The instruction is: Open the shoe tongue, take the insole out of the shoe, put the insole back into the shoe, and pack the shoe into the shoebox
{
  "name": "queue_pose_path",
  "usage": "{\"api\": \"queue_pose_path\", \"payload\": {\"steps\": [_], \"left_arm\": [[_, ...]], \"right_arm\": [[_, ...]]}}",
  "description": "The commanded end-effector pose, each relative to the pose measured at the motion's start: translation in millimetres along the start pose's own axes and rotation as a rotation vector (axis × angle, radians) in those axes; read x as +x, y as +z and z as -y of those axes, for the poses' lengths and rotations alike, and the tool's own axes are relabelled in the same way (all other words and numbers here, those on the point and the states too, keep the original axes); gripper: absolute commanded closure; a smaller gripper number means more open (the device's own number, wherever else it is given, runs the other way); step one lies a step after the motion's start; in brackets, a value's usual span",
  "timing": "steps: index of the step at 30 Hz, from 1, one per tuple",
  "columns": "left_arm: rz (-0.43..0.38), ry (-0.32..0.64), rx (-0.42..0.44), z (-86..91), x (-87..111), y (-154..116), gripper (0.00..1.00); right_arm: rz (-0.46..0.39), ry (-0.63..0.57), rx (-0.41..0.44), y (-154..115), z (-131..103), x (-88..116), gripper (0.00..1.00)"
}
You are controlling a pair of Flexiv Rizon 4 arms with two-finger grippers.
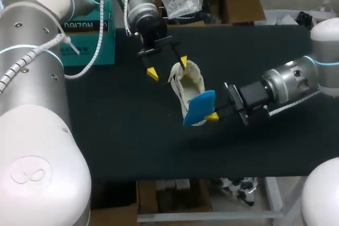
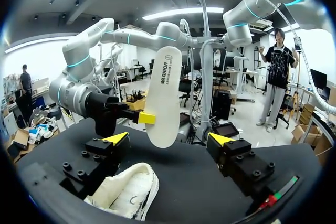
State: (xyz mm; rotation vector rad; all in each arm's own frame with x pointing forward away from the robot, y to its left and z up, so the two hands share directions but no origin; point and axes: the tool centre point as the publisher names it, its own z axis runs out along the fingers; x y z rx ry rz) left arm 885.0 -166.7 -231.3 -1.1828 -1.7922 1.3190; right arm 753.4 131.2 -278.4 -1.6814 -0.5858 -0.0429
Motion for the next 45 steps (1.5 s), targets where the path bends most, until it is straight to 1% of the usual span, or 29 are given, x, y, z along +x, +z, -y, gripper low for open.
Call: {"api": "queue_pose_path", "payload": {"steps": [1,17,19,21,24,26,31,32,36,37,38,39,40,41,42,43,45], "left_arm": [[-0.032,0.001,0.033,-6.2,-4.3,-7.8,0.0],[-0.032,0.001,0.033,-6.2,-4.3,-7.8,0.0],[-0.032,0.001,0.033,-6.2,-4.3,-7.8,0.0],[0.032,0.01,0.031,-6.7,-2.4,-4.2,0.0],[0.142,-0.008,0.041,-6.7,-0.2,-0.6,0.0],[0.224,-0.014,0.024,-7.5,2.2,2.5,0.0],[0.397,-0.036,0.03,-11.3,11.7,8.1,0.0],[0.451,-0.043,0.029,-12.2,13.5,9.9,0.0],[0.606,-0.078,-0.003,-15.6,16.5,20.4,0.0],[0.644,-0.066,0.003,-15.3,18.2,24.1,0.0],[0.677,-0.067,0.027,-13.8,20.2,25.0,0.0],[0.732,-0.067,0.016,-12.3,20.9,26.0,0.0],[0.754,-0.068,0.014,-11.9,21.1,26.6,0.0],[0.778,-0.108,0.018,-9.4,20.9,27.1,0.0],[0.778,-0.108,0.018,-9.4,20.9,27.1,0.0],[0.778,-0.108,0.018,-9.4,20.9,27.1,0.0],[0.778,-0.108,0.018,-9.4,20.9,27.1,0.0]], "right_arm": [[-0.001,0.0,0.002,-1.1,0.1,-0.7,1.0],[-0.001,0.0,0.002,-1.1,0.1,-0.7,1.0],[-0.013,0.008,0.004,-0.3,0.1,-1.2,1.0],[-0.022,0.006,-0.004,1.4,0.0,-1.7,1.0],[-0.052,0.016,-0.015,3.5,0.2,-0.7,1.0],[-0.077,0.037,-0.035,4.9,-0.4,0.8,1.0],[-0.188,0.05,-0.091,5.0,-0.2,4.7,1.0],[-0.203,0.058,-0.102,4.6,-0.6,5.8,1.0],[-0.251,0.026,-0.127,1.7,-4.7,12.9,1.0],[-0.266,0.016,-0.135,-0.1,-6.1,15.9,1.0],[-0.279,0.004,-0.137,-1.4,-6.9,17.8,1.0],[-0.285,-0.012,-0.132,-2.9,-7.4,20.0,1.0],[-0.295,-0.016,-0.14,-3.7,-7.9,21.4,1.0],[-0.314,-0.017,-0.147,-5.7,-9.4,24.3,1.0],[-0.32,-0.021,-0.14,-6.5,-10.3,25.8,1.0],[-0.341,-0.003,-0.153,-9.4,-12.0,28.2,1.0],[-0.341,-0.003,-0.153,-9.4,-12.0,28.2,1.0]]}}
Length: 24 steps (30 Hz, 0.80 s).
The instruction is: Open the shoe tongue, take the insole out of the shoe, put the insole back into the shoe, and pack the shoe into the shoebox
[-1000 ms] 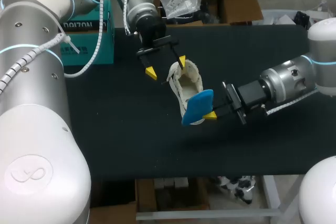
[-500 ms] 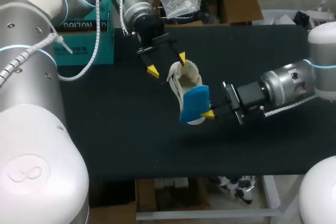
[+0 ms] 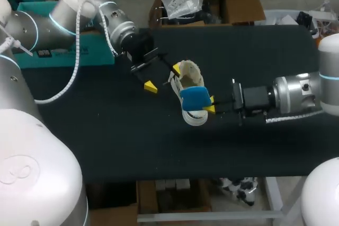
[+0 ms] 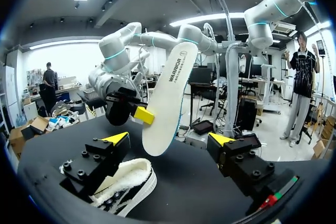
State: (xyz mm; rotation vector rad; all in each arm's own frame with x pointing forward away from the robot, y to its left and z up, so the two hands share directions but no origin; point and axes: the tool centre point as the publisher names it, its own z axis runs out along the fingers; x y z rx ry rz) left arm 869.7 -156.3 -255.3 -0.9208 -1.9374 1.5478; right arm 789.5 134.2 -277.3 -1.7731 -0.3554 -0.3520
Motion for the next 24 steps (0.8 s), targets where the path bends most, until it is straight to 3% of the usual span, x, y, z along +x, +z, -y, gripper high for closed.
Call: {"api": "queue_pose_path", "payload": {"steps": [1,9,11,13,15,21,23,24], "left_arm": [[0.507,-0.009,-0.037,8.7,7.8,9.5,0.0],[0.507,-0.009,-0.037,8.7,7.8,9.5,0.0],[0.565,0.022,-0.054,0.3,4.5,21.9,0.0],[0.553,0.038,-0.04,-6.5,3.1,28.5,0.0],[0.59,0.063,-0.06,-12.7,1.2,33.3,0.0],[0.669,0.156,-0.057,-20.1,0.5,39.6,0.0],[0.677,0.155,-0.051,-20.7,0.2,40.9,0.37],[0.686,0.167,-0.045,-21.0,-0.3,42.0,0.39]], "right_arm": [[-0.028,0.001,-0.004,-2.8,0.9,-3.8,1.0],[-0.028,0.001,-0.004,-2.8,0.9,-3.8,1.0],[-0.025,0.003,-0.004,0.2,-2.8,-0.6,1.0],[-0.043,0.0,-0.017,4.9,-8.9,3.2,1.0],[-0.06,-0.01,-0.023,7.0,-13.7,5.5,1.0],[-0.092,-0.018,-0.012,7.1,-23.4,9.6,1.0],[-0.099,-0.02,-0.01,7.5,-25.2,10.4,1.0],[-0.103,-0.018,-0.015,7.6,-26.3,10.9,1.0]]}}
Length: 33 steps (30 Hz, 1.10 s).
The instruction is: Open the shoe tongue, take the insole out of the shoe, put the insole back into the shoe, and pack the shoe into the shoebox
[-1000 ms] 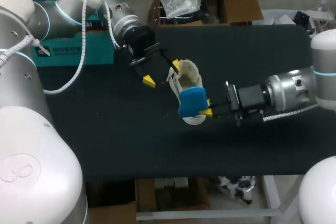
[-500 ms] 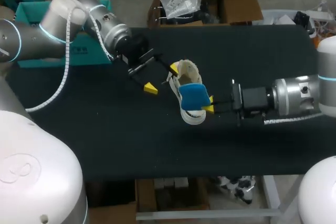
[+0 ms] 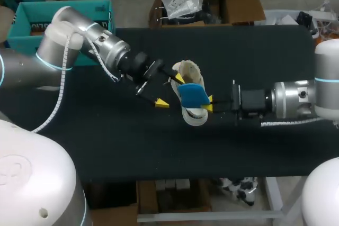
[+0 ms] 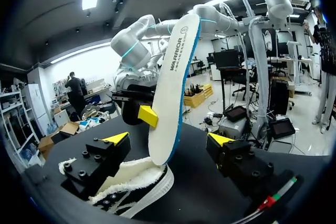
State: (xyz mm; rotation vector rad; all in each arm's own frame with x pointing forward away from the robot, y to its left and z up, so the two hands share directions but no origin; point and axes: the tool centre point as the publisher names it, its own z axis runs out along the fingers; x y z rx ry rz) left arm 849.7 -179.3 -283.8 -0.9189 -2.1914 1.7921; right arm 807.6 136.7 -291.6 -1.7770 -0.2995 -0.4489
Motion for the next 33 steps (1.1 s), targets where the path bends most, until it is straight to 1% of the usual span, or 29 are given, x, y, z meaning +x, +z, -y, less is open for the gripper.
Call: {"api": "queue_pose_path", "payload": {"steps": [1,5,9,12,14,17,25,28,33], "left_arm": [[0.395,0.01,0.005,0.2,4.4,6.1,0.38],[0.384,0.013,0.005,-0.7,2.8,13.8,0.45],[0.381,0.026,0.003,0.5,1.7,19.9,0.43],[0.371,0.031,0.003,1.4,0.4,22.9,0.39],[0.37,0.032,0.001,1.6,-0.5,24.0,0.33],[0.365,0.035,-0.006,1.6,-3.2,24.7,0.32],[0.335,0.039,-0.034,-1.2,-13.5,24.7,0.4],[0.328,0.037,-0.044,-3.1,-15.6,25.8,0.5],[0.315,0.037,-0.062,-6.2,-19.1,27.3,0.58]], "right_arm": [[-0.02,0.001,0.003,2.0,-7.7,0.5,1.0],[-0.047,-0.008,-0.004,5.3,-11.2,1.1,1.0],[-0.066,-0.024,0.002,8.2,-13.3,1.7,1.0],[-0.073,-0.038,0.012,8.7,-14.3,2.6,1.0],[-0.079,-0.05,0.016,9.0,-15.2,3.7,1.0],[-0.083,-0.061,0.017,9.7,-19.6,6.4,1.0],[-0.106,-0.123,0.021,7.8,-32.8,17.3,1.0],[-0.115,-0.132,0.029,7.0,-36.7,20.6,1.0],[-0.13,-0.138,0.045,6.3,-42.9,23.0,1.0]]}}
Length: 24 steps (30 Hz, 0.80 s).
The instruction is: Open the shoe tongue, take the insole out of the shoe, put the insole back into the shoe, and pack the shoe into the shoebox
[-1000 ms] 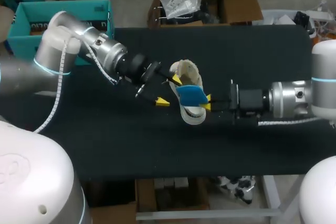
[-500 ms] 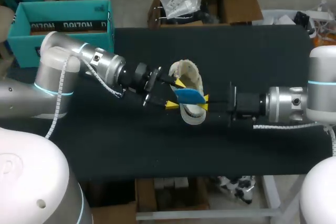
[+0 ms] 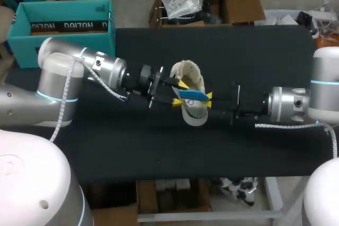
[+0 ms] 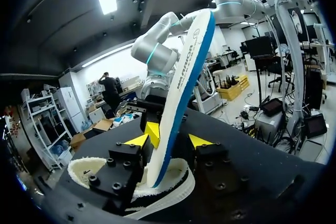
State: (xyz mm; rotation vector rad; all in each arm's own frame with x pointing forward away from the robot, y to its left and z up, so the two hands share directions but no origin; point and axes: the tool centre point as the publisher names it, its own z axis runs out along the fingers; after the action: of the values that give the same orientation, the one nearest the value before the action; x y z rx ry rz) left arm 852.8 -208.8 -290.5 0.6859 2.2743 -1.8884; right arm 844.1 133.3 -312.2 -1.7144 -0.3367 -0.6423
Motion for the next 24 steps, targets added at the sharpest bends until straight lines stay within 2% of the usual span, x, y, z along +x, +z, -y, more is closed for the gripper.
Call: {"api": "queue_pose_path", "payload": {"steps": [1,2,3,4,6,14,15,16,17,19,24], "left_arm": [[-0.001,-0.001,-0.007,-2.0,-1.5,3.5,0.6],[-0.001,-0.002,-0.008,-2.6,-1.8,3.7,0.62],[-0.001,-0.003,-0.011,-3.9,-2.3,4.2,0.78],[-0.002,-0.004,-0.013,-4.8,-2.7,4.5,0.89],[0.001,-0.003,-0.021,-6.4,-3.1,5.0,1.0],[-0.019,0.03,-0.063,-12.2,-6.1,7.7,1.0],[-0.023,0.036,-0.067,-12.4,-6.3,8.0,1.0],[-0.031,0.053,-0.076,-12.7,-6.7,8.5,1.0],[-0.042,0.065,-0.081,-12.7,-7.1,8.7,1.0],[-0.055,0.094,-0.096,-12.4,-7.9,8.8,1.0],[-0.076,0.159,-0.14,-10.3,-10.3,8.0,1.0]], "right_arm": [[-0.015,-0.004,0.031,-0.3,-9.3,-1.5,1.0],[-0.016,-0.004,0.032,-0.4,-10.0,-1.5,1.0],[-0.017,-0.002,0.035,-0.7,-11.1,-1.6,1.0],[-0.02,-0.003,0.037,-1.1,-11.6,-1.7,1.0],[-0.025,-0.004,0.041,-2.1,-12.1,-1.8,1.0],[-0.028,-0.014,0.046,-2.2,-12.6,0.4,1.0],[-0.026,-0.016,0.043,-2.2,-12.3,0.6,0.85],[-0.024,-0.016,0.038,-2.4,-11.5,0.9,0.64],[-0.022,-0.017,0.035,-3.3,-10.5,0.8,0.58],[-0.021,-0.018,0.026,-5.6,-8.8,0.0,0.52],[-0.01,-0.009,-0.009,-8.1,-6.6,-2.6,0.53]]}}
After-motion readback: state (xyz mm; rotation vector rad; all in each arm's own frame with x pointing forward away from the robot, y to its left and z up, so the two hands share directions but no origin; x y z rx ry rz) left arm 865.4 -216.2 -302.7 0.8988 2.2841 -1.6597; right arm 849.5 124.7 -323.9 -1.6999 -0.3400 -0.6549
